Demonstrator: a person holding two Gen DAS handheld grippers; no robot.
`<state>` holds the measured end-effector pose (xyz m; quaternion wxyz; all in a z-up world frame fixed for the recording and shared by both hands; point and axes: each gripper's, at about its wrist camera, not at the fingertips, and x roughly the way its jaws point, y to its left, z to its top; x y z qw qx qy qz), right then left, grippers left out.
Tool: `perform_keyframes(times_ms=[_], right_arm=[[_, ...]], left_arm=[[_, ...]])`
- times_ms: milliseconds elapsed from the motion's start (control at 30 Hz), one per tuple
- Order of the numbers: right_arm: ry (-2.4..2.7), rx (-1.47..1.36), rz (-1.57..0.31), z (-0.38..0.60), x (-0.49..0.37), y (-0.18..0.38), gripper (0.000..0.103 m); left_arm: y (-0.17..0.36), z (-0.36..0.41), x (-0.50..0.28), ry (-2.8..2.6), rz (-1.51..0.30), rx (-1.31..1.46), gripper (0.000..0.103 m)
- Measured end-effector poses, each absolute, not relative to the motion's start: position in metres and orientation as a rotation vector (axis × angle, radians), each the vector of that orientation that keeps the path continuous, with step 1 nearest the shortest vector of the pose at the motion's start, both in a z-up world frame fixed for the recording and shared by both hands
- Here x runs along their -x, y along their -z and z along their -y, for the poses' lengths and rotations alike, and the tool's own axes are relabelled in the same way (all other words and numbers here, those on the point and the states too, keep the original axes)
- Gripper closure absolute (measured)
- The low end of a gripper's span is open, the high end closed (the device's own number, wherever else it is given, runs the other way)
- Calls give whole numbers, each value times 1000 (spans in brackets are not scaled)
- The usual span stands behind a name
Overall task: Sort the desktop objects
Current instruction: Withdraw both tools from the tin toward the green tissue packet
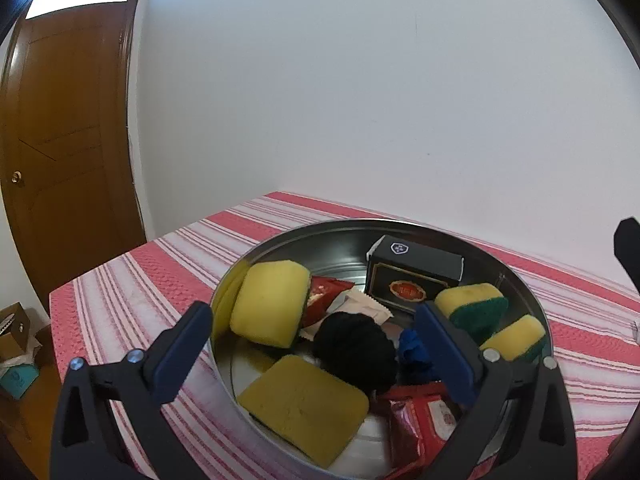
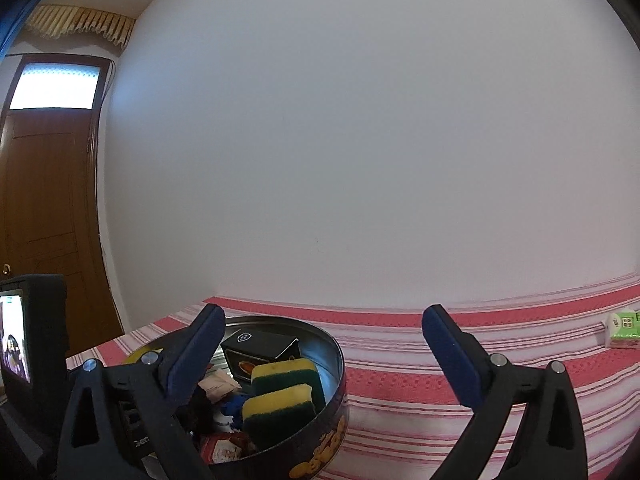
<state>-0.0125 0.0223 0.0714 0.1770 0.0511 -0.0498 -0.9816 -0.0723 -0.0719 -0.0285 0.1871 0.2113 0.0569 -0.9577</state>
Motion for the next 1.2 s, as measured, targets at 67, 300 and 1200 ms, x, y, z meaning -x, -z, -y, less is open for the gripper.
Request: perform_keyframes(times_ms=[67,300,1200], right_arm=[[2785,-133,131,-22,11,-68,2],[2832,-96,122,-34,2,-63,2],[3064,-116,87,-135,-13,-67,2]], left_arm=[[28,69,70,2693,-151,-585,1],[25,56,61,2728,-169,-567,1],[23,-26,61,2933,-103,-603,1]])
